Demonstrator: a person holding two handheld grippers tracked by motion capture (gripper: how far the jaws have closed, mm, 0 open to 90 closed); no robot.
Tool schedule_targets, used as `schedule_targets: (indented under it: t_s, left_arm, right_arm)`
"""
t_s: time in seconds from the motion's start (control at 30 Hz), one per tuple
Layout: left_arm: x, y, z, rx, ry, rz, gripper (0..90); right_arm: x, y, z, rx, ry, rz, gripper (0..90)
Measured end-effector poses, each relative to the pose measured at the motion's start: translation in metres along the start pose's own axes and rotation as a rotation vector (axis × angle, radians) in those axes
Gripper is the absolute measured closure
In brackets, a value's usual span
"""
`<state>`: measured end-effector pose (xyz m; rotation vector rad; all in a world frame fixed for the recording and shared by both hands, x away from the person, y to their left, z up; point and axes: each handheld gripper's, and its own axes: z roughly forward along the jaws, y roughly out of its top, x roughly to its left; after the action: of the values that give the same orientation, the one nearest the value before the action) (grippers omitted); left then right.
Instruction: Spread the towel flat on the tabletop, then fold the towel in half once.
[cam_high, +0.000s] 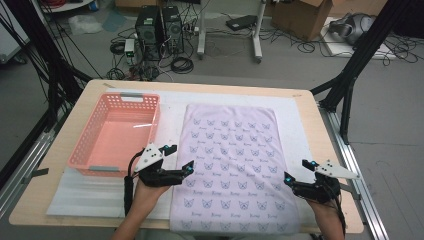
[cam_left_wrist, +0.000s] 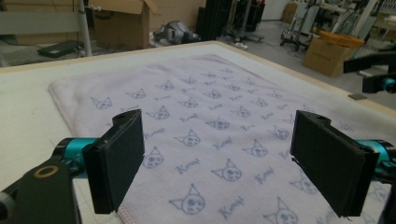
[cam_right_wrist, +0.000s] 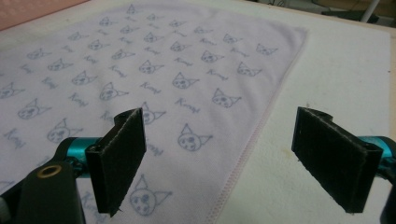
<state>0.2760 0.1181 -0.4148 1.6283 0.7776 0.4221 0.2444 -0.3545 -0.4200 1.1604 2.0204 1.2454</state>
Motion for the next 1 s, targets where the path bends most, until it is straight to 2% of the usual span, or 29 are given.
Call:
schedule_targets:
  t_s: [0.27, 0.33, 0.67, 0.77, 0.9, 1.0]
  left_arm:
    - [-0.001, 0.0, -0.005, -0.002, 0.02, 0.011, 18.8]
    - [0.0, -0.001, -0.003, 0.008, 0.021, 0.01, 18.9]
    - [0.008, -0.004, 0.005, 0.074, 0.018, -0.04, 19.0]
    - [0.014, 0.002, 0.013, 0.093, 0.015, -0.059, 19.7]
    - [0.018, 0.012, 0.024, 0.109, 0.026, -0.057, 19.7]
    - [0.024, 0.023, 0.038, 0.108, 0.038, -0.065, 19.8]
  right_arm:
    - [0.001, 0.0, -0.003, 0.012, 0.019, -0.006, 16.3]
    - [0.001, 0.001, -0.004, 0.011, 0.02, 0.007, 16.3]
    - [-0.005, -0.004, 0.01, 0.082, 0.038, 0.033, 16.3]
    - [-0.008, -0.002, 0.015, 0.089, 0.045, 0.05, 16.3]
    - [-0.016, 0.008, 0.024, 0.104, 0.045, 0.055, 16.4]
    - [-0.025, 0.018, 0.034, 0.134, 0.055, 0.091, 16.7]
